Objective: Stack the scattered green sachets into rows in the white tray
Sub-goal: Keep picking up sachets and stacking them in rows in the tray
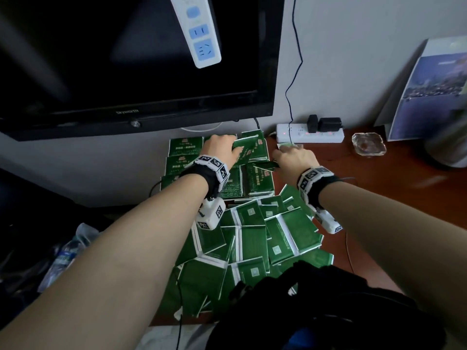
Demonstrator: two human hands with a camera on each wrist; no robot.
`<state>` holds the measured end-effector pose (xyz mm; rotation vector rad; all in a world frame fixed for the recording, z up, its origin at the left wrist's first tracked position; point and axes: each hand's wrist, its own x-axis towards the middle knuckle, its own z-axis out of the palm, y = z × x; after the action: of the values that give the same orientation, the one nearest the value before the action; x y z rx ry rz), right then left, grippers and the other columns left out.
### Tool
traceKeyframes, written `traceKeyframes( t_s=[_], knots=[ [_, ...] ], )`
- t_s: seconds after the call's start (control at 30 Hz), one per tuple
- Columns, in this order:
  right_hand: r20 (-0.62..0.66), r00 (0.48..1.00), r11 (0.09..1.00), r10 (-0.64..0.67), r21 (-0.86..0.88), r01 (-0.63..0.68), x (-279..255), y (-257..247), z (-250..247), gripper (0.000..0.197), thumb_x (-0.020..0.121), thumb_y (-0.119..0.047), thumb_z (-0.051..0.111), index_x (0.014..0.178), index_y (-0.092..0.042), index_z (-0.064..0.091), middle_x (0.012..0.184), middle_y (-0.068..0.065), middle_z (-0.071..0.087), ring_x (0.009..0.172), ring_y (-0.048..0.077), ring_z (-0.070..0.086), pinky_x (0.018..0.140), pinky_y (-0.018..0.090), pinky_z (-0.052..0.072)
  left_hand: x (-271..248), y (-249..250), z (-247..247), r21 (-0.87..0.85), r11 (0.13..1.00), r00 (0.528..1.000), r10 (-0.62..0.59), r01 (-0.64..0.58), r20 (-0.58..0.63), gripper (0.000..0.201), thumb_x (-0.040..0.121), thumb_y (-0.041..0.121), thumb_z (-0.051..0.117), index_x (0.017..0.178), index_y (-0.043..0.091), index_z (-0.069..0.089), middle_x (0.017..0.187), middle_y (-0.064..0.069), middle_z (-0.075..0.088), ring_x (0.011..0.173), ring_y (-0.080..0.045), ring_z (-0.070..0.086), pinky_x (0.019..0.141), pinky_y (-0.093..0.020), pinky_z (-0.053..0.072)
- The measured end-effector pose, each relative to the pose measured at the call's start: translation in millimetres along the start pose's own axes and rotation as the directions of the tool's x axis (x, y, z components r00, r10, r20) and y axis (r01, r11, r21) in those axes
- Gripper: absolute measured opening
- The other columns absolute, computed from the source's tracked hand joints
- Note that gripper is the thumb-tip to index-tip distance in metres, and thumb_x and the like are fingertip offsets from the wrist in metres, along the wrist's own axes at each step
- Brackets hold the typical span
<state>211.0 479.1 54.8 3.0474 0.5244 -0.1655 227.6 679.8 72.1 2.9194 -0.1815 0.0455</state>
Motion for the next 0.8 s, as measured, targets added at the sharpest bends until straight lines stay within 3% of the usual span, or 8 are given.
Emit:
traceKeyframes(
  t_s=[0.2,0.27,0.4,0.5,0.63,0.73,0.8],
  knots=[
    [0.032,0.984,0.976,-0.173,-0.126,0.176,32.4,-12.5,24.4,0.029,0.090,-0.014,0.060,0.119,-0.013,0.056,0.114,0.005,0.052,0.108,0.025,0.052,0.065,0.035,0.045,38.8,-13.6,23.9,-0.060,0.998,0.998,0.018,-0.022,-0.059,0.031,0.098,0.026,0.055,0.126,0.018,0.067,0.100,-0.011,0.073,0.089,-0.031,0.067,0.078,-0.040,0.056],
    [0.074,0.969,0.958,-0.237,-0.149,0.246,38.5,-16.9,35.9,0.029,0.090,-0.013,0.059,0.119,-0.013,0.057,0.117,0.007,0.049,0.109,0.026,0.050,0.065,0.035,0.044,49.2,-17.2,33.4,-0.093,0.995,0.997,0.036,-0.042,-0.067,0.031,0.097,0.023,0.055,0.126,0.019,0.068,0.110,-0.009,0.072,0.097,-0.031,0.066,0.085,-0.040,0.055],
    [0.123,0.946,0.942,-0.299,-0.118,0.313,42.2,-25.8,62.8,0.028,0.092,-0.014,0.053,0.119,-0.012,0.062,0.120,0.008,0.050,0.104,0.027,0.052,0.072,0.038,0.053,62.6,-22.5,54.8,-0.123,0.990,0.996,0.070,-0.075,-0.047,0.035,0.097,0.018,0.056,0.131,0.015,0.063,0.132,-0.004,0.063,0.115,-0.027,0.061,0.097,-0.037,0.049],
    [0.146,0.942,0.947,-0.303,-0.066,0.315,42.4,-26.8,78.8,0.030,0.095,-0.019,0.051,0.123,-0.011,0.060,0.123,0.009,0.049,0.103,0.026,0.052,0.074,0.040,0.056,68.7,-22.3,69.7,-0.142,0.984,0.995,0.101,-0.103,-0.023,0.037,0.097,0.015,0.055,0.133,0.013,0.061,0.138,-0.003,0.059,0.121,-0.025,0.058,0.102,-0.036,0.046],
    [0.172,0.940,0.953,-0.293,-0.026,0.302,41.6,-20.0,90.3,0.050,0.095,-0.049,0.051,0.132,-0.015,0.054,0.133,0.008,0.046,0.112,0.025,0.051,0.079,0.039,0.055,74.6,-20.6,84.5,-0.156,0.979,0.991,0.136,-0.135,-0.008,0.038,0.096,0.013,0.055,0.134,0.015,0.061,0.140,0.002,0.057,0.120,-0.024,0.058,0.101,-0.036,0.047],
    [0.119,0.964,0.971,-0.239,0.059,0.233,38.5,-10.9,93.6,0.058,0.092,-0.061,0.045,0.128,-0.016,0.054,0.118,0.005,0.050,0.104,0.024,0.054,0.073,0.039,0.056,80.8,-19.9,94.6,-0.160,0.976,0.989,0.149,-0.146,0.011,0.039,0.096,0.012,0.055,0.134,0.014,0.060,0.142,0.001,0.055,0.123,-0.026,0.057,0.102,-0.038,0.046],
    [0.029,0.992,0.974,-0.126,0.192,0.119,41.9,-2.4,92.9,0.046,0.093,-0.054,0.046,0.117,-0.015,0.055,0.108,0.003,0.051,0.097,0.025,0.057,0.070,0.038,0.054,84.2,-20.7,100.2,-0.162,0.977,0.989,0.145,-0.140,0.019,0.039,0.095,0.011,0.056,0.134,0.013,0.060,0.143,-0.001,0.054,0.124,-0.027,0.056,0.104,-0.039,0.046]
  ],
)
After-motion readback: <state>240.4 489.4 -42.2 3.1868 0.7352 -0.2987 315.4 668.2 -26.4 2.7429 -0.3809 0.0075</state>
